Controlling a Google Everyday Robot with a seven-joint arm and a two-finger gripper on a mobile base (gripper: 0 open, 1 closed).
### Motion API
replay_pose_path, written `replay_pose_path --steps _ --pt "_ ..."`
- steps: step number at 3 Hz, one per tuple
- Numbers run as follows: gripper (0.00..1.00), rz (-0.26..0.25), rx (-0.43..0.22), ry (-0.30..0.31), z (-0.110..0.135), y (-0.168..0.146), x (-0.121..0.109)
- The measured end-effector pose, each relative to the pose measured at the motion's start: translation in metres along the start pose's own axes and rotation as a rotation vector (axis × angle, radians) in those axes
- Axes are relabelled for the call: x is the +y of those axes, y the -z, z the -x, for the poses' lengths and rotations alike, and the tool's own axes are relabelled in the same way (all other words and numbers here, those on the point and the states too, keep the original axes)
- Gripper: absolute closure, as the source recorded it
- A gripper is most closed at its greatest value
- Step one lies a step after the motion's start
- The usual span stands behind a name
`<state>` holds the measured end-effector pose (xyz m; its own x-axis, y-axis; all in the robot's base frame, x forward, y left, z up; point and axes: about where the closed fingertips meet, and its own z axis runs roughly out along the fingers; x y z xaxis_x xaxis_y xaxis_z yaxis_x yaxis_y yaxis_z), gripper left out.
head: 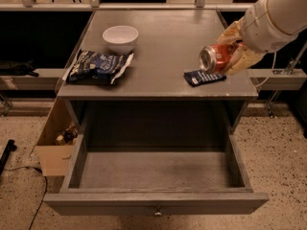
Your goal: Place coke can into top drawer
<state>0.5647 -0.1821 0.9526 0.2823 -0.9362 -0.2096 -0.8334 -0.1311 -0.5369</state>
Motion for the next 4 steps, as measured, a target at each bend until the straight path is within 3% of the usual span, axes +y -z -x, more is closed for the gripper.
replay_pose_path --steps 1,2,3,4 --pt "1.00 0.000 0.000 0.000 0.000 0.000 0.000" --pt "1.00 0.009 -0.046 -0.052 0.010 -0.016 0.018" --pt "1.00 0.042 -0.100 -0.154 0.038 -0.051 0.062" --pt "1.00 0.038 -0.037 -0.140 0.055 -0.055 0.071"
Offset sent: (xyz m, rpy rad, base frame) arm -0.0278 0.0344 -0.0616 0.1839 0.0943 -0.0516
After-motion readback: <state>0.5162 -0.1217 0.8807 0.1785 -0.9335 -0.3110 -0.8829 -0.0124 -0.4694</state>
